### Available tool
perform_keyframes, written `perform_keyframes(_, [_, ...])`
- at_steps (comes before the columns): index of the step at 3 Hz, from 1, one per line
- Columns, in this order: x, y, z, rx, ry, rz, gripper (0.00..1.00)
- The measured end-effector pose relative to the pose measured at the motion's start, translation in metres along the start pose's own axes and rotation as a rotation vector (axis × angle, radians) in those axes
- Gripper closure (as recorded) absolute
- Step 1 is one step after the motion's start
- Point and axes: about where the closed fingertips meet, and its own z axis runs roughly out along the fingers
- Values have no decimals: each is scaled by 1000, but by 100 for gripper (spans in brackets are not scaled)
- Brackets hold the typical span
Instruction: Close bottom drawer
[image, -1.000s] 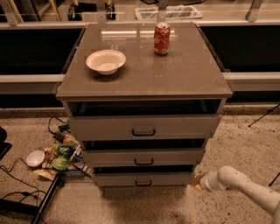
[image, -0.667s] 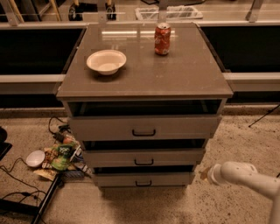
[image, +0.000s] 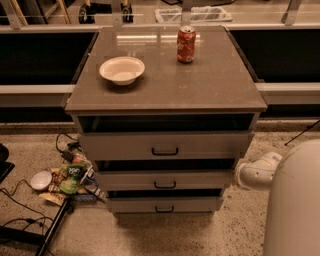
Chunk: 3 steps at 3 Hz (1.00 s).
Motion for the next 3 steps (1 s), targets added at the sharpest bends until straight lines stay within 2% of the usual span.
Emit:
perform_keyframes(1, [-40, 3, -31, -20, 17, -17, 100])
perform_keyframes(2, [-40, 5, -27, -24, 13, -17, 100])
perform_keyframes(3, [-33, 29, -17, -66, -11, -20, 100])
